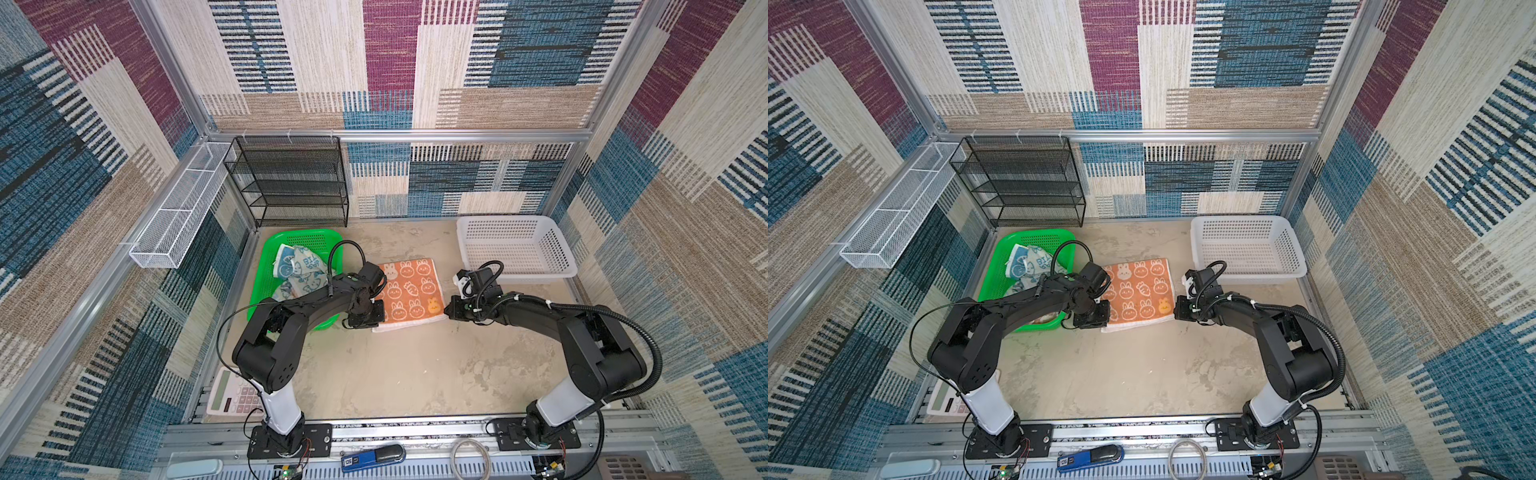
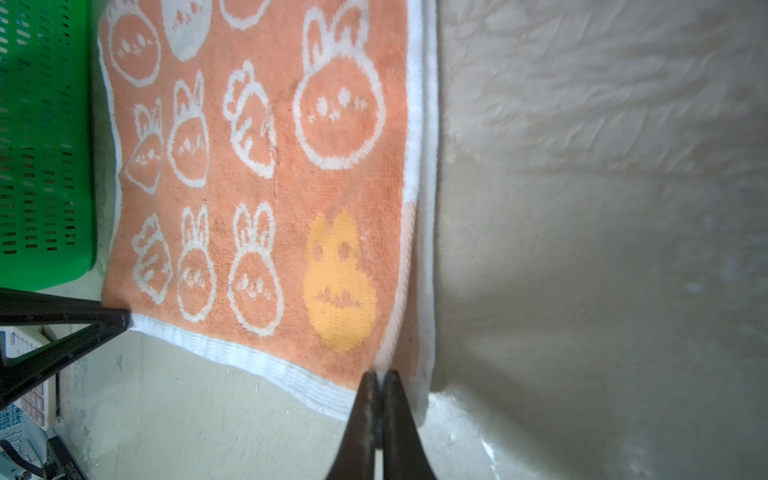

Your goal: Fold and stack the towels

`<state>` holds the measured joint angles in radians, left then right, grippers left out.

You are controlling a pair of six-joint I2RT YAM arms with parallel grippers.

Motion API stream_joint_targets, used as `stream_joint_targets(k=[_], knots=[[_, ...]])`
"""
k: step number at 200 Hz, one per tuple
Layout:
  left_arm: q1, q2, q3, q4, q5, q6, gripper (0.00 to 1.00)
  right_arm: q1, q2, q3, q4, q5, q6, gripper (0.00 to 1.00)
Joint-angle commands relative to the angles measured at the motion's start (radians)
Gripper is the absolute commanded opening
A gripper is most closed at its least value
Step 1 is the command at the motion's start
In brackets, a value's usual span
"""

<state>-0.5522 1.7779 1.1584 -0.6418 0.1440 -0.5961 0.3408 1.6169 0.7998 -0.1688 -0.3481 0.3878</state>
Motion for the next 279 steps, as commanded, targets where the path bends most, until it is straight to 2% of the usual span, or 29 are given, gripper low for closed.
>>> stream_joint_targets(k=[1,27,61,108,116,120,123,125,128,157,175,196,225,279], knots=[[-0.006,-0.013,0.004,-0.001,0.017,-0.017,0.33,0.0,0.003,0.017,0.002,0.02,-0.013,0.03],[-0.012,-0.029,0.005,-0.001,0.023,-0.023,0.46,0.001,0.008,0.026,-0.003,0.023,-0.014,0.05],[-0.015,-0.074,0.005,-0.012,0.014,-0.019,0.59,0.0,0.006,0.037,-0.012,0.036,-0.015,0.14],[-0.015,-0.101,0.067,-0.08,0.007,0.06,0.68,0.001,-0.044,0.07,-0.06,0.089,-0.027,0.43],[-0.015,-0.12,0.071,-0.067,0.0,0.068,0.71,0.001,-0.061,0.075,-0.057,0.078,-0.027,0.51],[-0.015,-0.131,0.074,-0.057,-0.006,0.072,0.76,0.001,-0.067,0.078,-0.053,0.071,-0.025,0.56],[-0.015,-0.138,0.074,-0.048,-0.012,0.076,0.91,0.0,-0.071,0.081,-0.051,0.064,-0.024,0.6],[-0.015,-0.144,0.076,-0.045,-0.019,0.077,0.97,0.0,-0.073,0.084,-0.05,0.059,-0.024,0.62],[-0.016,-0.15,0.079,-0.038,-0.031,0.078,1.0,0.0,-0.074,0.09,-0.047,0.052,-0.023,0.65],[0.007,-0.167,0.137,0.006,-0.145,0.071,1.0,0.001,-0.031,0.151,0.036,-0.099,0.012,0.88],[0.048,-0.116,0.172,0.067,-0.064,-0.01,1.0,0.003,0.025,0.165,0.114,-0.21,0.053,0.97],[0.051,0.0,0.238,0.087,0.02,-0.075,1.0,0.013,0.071,0.15,0.175,-0.255,0.086,1.0],[0.039,0.108,0.249,0.109,0.062,-0.113,1.0,0.012,0.108,0.095,0.204,-0.252,0.083,0.99],[0.022,0.148,0.155,0.11,0.062,-0.105,1.0,0.016,0.056,-0.1,0.243,-0.228,0.095,0.99]])
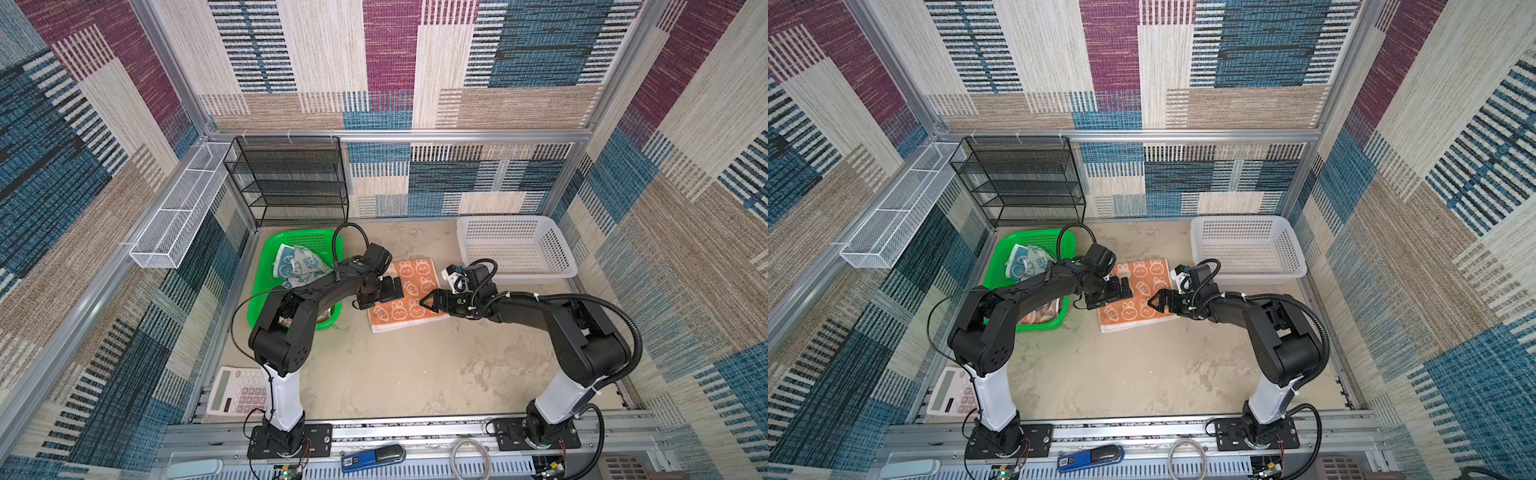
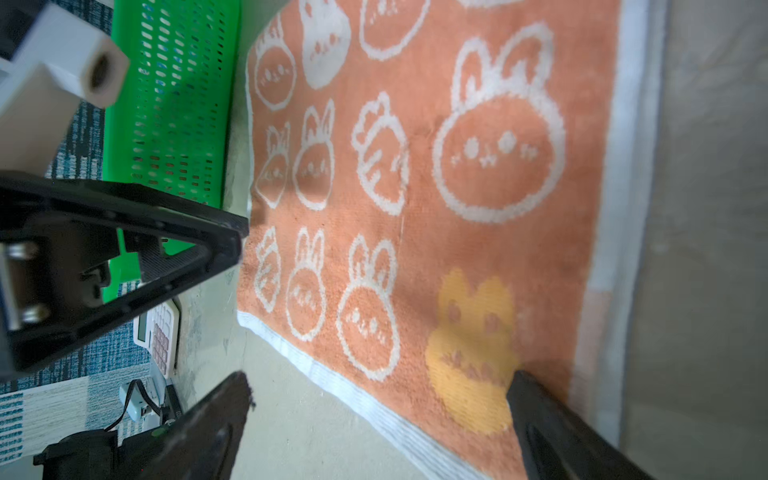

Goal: Fold and stack the towels
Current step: 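Open both grippers and lift them away from the folded towel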

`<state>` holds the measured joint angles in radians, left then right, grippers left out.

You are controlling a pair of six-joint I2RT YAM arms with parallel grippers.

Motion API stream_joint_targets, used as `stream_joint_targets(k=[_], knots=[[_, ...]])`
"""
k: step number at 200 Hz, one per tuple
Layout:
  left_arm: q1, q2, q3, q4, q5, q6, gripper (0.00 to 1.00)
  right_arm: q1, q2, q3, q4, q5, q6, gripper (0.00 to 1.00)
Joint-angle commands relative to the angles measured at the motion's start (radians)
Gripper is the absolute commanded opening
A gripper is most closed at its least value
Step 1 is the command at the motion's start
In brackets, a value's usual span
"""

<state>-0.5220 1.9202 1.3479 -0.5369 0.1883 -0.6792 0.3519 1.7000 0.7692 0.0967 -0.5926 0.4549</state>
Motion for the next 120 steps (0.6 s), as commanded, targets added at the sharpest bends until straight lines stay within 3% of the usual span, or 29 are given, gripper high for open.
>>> stream_joint_targets(k=[1,23,38,64,91,120], knots=[[-0.009,0.005,-0.037,0.006,0.018,-0.022,1.0,0.005,-0.029,-0.074,-0.023,0.016,0.028,0.99],[-0.042,-0.027,-0.082,0.003,0.011,-0.017,1.0,0.02,-0.097,-0.138,-0.051,0.035,0.028,0.99],[-0.069,-0.112,-0.118,0.005,-0.078,-0.011,1.0,0.021,-0.164,-0.143,-0.097,0.047,0.019,0.99],[-0.059,-0.181,-0.068,0.013,-0.143,0.05,1.0,0.015,-0.228,-0.001,-0.209,0.095,-0.03,0.99],[-0.029,-0.079,0.133,-0.077,-0.128,0.097,1.0,-0.02,-0.115,0.234,-0.295,0.148,-0.079,0.99],[0.037,0.099,0.336,-0.148,-0.057,0.053,1.0,-0.052,0.071,0.428,-0.281,0.127,-0.066,0.99]])
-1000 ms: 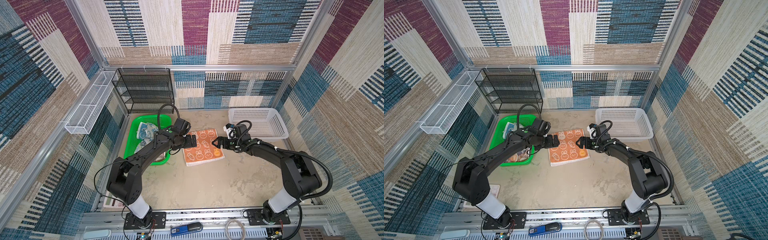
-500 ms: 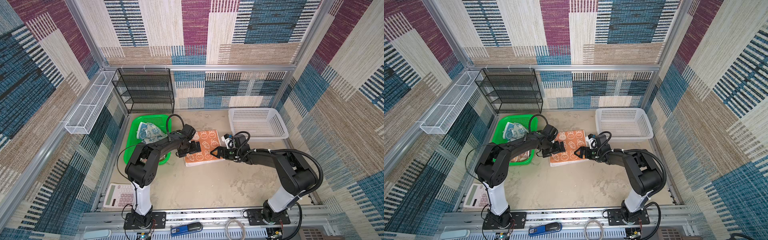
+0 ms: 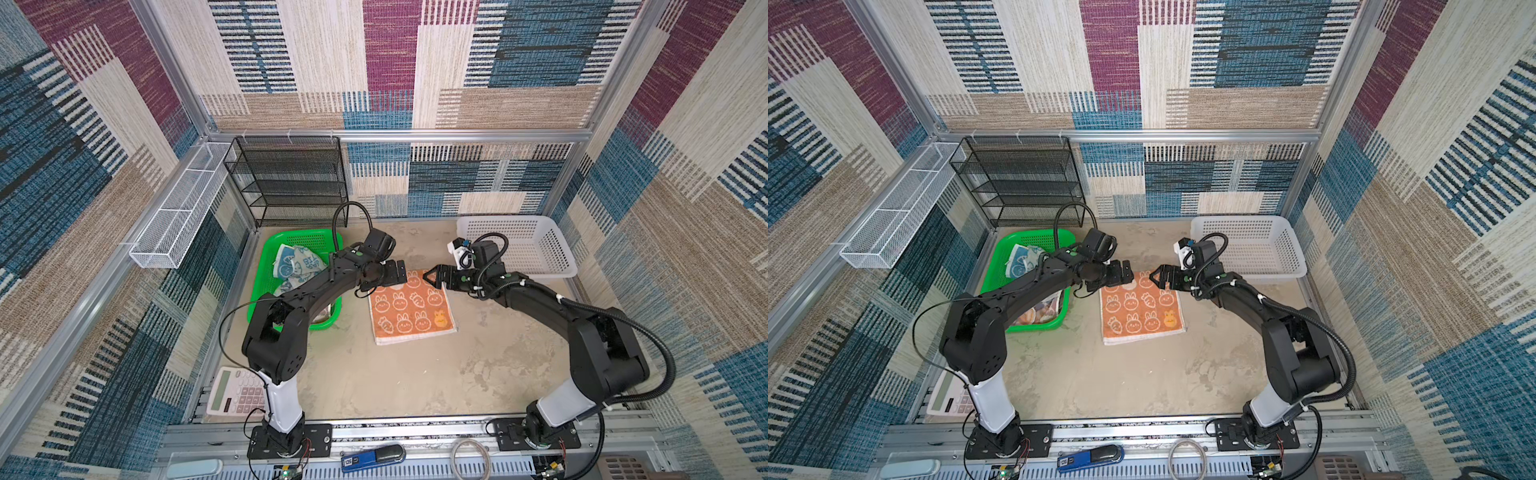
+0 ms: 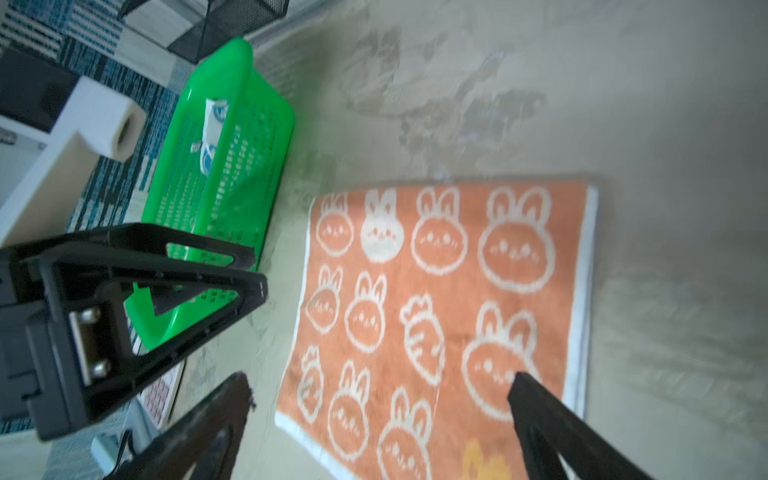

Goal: Fold and stack the towels
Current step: 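Open both grippers and lift them away from the folded towel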

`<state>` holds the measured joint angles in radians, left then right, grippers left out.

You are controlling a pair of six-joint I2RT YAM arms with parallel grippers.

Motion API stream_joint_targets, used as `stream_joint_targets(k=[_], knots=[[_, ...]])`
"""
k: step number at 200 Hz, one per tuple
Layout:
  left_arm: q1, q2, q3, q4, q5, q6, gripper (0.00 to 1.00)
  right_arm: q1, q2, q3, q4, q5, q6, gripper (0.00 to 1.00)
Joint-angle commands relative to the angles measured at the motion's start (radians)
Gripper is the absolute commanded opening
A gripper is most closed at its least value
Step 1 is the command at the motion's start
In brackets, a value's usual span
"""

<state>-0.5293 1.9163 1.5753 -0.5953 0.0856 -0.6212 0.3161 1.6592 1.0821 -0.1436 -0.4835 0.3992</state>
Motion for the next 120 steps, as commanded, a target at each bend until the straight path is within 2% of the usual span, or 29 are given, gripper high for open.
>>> stream_joint_targets(k=[1,29,60,120], knots=[[0.047,0.107,0.113,-0.089,0.049,-0.006,1.0,-0.017,0.118,0.122,-0.039,0.017,-0.008,0.99],[0.093,0.201,0.188,-0.09,0.043,-0.014,1.0,-0.021,0.265,0.206,0.021,-0.031,0.045,0.99],[0.129,0.247,0.17,-0.053,0.082,-0.027,1.0,-0.021,0.37,0.25,0.064,-0.07,0.073,0.99],[0.145,0.296,0.127,-0.045,0.053,0.006,1.0,-0.025,0.427,0.284,-0.002,0.001,0.02,0.99]])
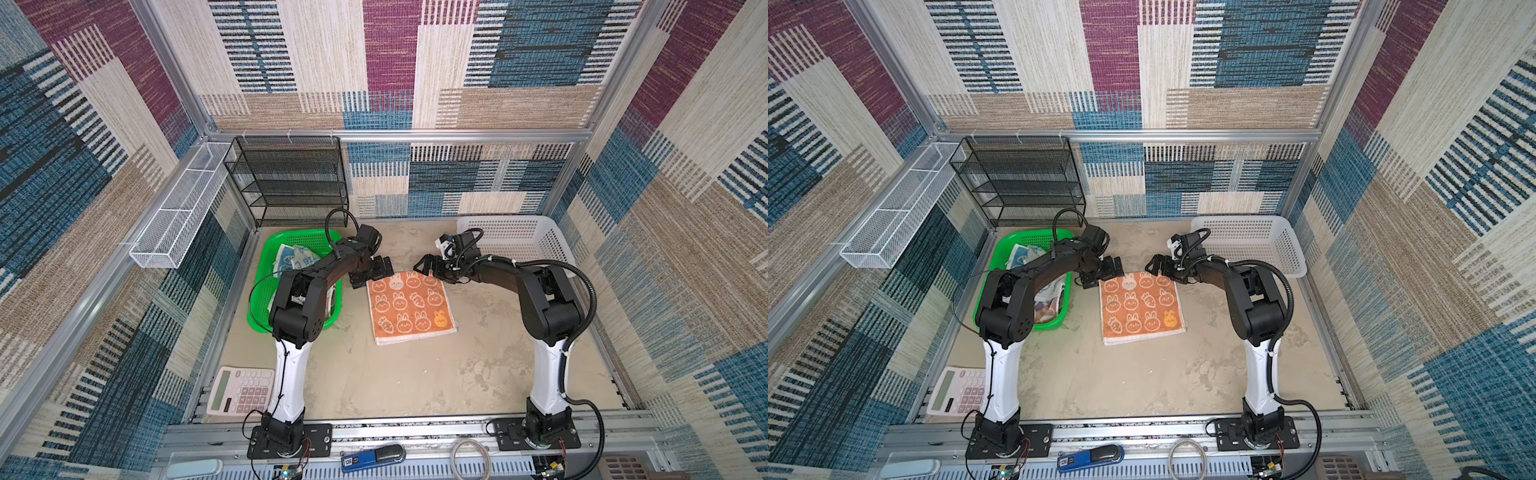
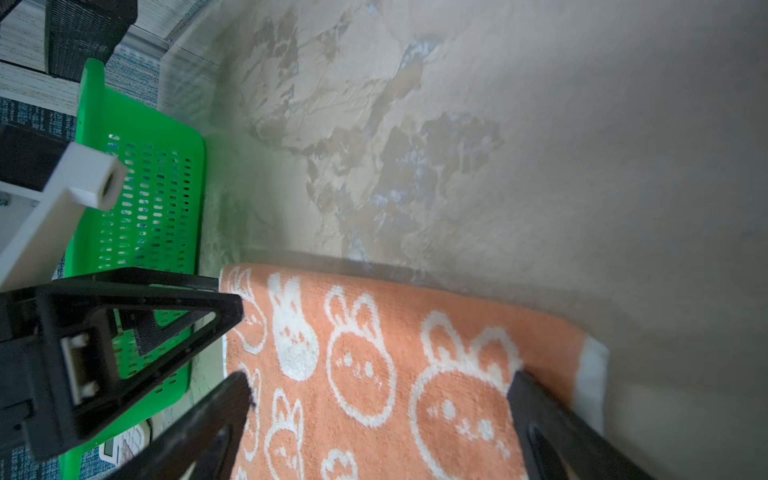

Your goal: Fold and stack the towels

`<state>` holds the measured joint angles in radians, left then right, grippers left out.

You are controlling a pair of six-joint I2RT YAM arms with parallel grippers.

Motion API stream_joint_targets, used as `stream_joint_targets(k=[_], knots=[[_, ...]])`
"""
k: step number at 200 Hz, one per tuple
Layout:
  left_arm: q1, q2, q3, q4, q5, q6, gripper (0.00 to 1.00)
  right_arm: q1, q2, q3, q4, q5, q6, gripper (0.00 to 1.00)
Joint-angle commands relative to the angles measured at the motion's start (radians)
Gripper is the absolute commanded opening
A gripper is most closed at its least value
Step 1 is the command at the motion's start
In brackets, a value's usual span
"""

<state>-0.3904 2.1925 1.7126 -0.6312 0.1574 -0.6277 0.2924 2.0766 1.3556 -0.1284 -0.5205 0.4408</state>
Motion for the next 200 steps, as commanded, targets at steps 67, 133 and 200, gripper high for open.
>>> stream_joint_targets(k=[67,133,200], knots=[[0.0,-0.081,0.031,-0.017,-0.046,0.099,0.99,-0.001,-0.103,0.082,-0.158,0.191,-0.14,0.99],[-0.008,-0.134,-0.029,-0.017,-0.026,0.118,0.99,-0.001,-0.005,0.14,-0.244,0.343,-0.204,0.81],[-0.009,-0.136,-0.061,-0.002,-0.028,0.123,0.98,-0.001,0.059,0.147,-0.234,0.347,-0.206,0.52]])
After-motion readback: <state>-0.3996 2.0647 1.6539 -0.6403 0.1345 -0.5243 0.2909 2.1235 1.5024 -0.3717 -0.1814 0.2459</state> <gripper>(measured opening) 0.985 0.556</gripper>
